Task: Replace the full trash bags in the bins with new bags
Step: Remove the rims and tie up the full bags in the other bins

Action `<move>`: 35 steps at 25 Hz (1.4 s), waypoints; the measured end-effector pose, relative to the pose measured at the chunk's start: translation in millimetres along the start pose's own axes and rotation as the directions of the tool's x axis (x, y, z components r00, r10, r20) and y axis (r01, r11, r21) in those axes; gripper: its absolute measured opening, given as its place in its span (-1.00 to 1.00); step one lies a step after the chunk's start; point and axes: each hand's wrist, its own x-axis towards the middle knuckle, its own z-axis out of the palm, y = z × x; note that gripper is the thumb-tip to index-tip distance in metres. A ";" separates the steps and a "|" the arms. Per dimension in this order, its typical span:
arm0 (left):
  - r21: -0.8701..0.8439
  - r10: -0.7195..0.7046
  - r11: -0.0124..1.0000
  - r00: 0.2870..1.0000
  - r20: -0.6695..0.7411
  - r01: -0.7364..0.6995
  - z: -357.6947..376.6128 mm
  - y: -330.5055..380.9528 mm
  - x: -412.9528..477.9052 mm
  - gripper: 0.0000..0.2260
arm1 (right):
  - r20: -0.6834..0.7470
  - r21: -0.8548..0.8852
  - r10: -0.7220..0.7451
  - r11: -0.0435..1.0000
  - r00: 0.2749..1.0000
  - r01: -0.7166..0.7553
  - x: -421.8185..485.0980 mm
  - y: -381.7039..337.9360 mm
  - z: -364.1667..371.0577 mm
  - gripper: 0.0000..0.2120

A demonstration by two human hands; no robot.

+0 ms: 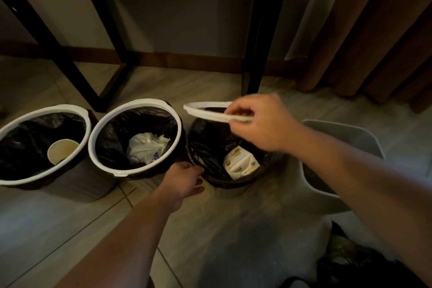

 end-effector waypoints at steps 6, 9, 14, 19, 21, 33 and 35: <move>-0.008 -0.017 1.000 1.000 0.018 0.017 5.8 -7.3 3.7 -0.87 | -0.326 -0.045 0.021 0.998 0.945 -0.037 104.6 25.2 -53.0 -0.83; -0.073 -0.016 0.997 1.000 0.018 0.017 10.6 -0.2 11.1 -0.83 | -0.380 -0.175 0.035 0.978 0.924 -0.109 152.2 44.1 -56.3 -0.78; -0.135 -0.022 0.991 0.999 -0.036 0.017 12.8 -4.1 19.3 -0.92 | -0.413 -0.249 0.086 0.947 0.906 -0.203 191.0 62.5 -52.8 -0.75; -0.379 -0.069 0.924 0.996 -0.057 0.043 17.5 -10.1 9.9 -0.92 | -0.454 -0.239 0.108 0.942 0.885 -0.237 190.5 70.7 -48.2 -0.73; -0.446 -0.076 0.892 0.997 -0.003 0.067 19.5 -11.3 6.9 -0.90 | -0.454 -0.221 0.078 0.955 0.887 -0.197 180.7 76.0 -47.3 -0.68; -0.464 -0.027 0.883 0.978 -0.206 -0.073 35.9 -23.8 -12.5 -0.85 | -0.421 -0.170 0.097 0.968 0.902 -0.183 67.2 138.3 -5.2 -0.91; -0.392 0.019 0.909 0.956 -0.291 -0.138 37.3 -22.2 -13.5 -0.88 | -0.251 -0.122 0.326 0.923 0.911 -0.364 55.7 153.7 15.0 -0.92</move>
